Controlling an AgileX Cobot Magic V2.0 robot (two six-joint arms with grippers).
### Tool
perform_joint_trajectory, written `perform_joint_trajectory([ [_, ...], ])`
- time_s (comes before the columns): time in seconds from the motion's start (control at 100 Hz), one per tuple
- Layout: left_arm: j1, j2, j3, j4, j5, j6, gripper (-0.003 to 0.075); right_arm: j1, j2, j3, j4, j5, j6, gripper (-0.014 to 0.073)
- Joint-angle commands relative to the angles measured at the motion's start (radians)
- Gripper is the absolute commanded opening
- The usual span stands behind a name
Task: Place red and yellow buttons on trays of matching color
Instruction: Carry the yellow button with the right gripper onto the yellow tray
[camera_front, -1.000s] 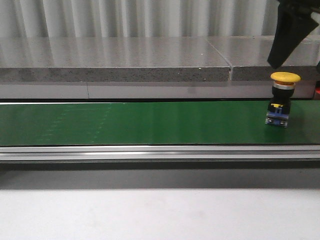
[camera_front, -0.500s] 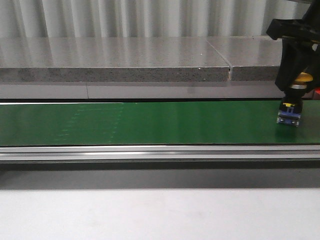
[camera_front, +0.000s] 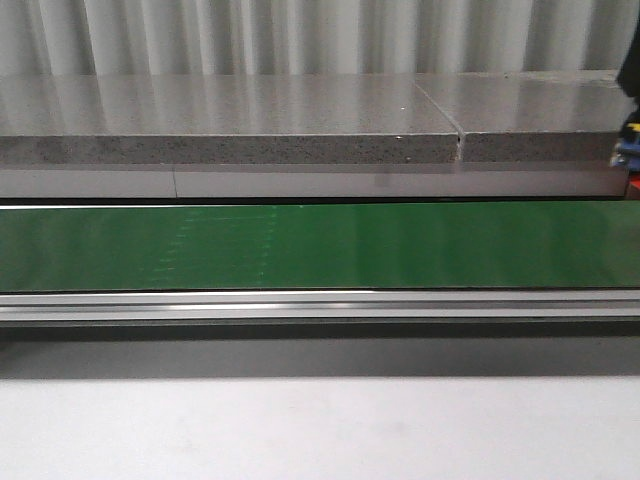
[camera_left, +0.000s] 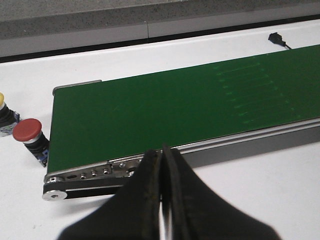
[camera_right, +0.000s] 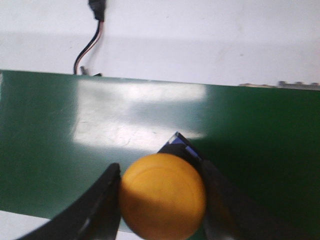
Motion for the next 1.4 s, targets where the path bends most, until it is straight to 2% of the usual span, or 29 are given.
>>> perform_joint_trajectory([
  [0.0, -0.007, 0.006, -0.025, -0.007, -0.07, -0.01, -0.002, -0.069, -0.057, -0.024, 0.003, -0.018, 0.005, 0.0191],
  [0.19, -0.007, 0.006, -0.025, -0.007, -0.07, -0.01, -0.002, -0.242, -0.067, -0.024, 0.003, 0.014, 0.007, 0.0191],
  [0.58, -0.007, 0.006, -0.025, -0.007, -0.07, -0.01, -0.002, -0.64, -0.058, -0.024, -0.003, -0.026, 0.078, 0.0191],
  [0.72, -0.007, 0.006, -0.025, -0.007, -0.07, -0.01, -0.002, -0.75, -0.035, -0.024, -0.003, -0.038, 0.095, 0.0191],
  [0.9, -0.007, 0.006, -0.025, -0.007, -0.07, -0.01, -0.002, -0.777, 0.041, -0.024, -0.002, -0.09, 0.096, 0.0191],
  [1.09, -0.007, 0.006, -0.025, -0.007, -0.07, -0.01, -0.002, -0.774, 0.142, -0.024, 0.077, -0.175, 0.096, 0.0191],
  [1.39, -0.007, 0.006, -0.025, -0.007, -0.07, -0.01, -0.002, -0.769, 0.274, -0.024, 0.152, -0.188, 0.095, 0.0196],
])
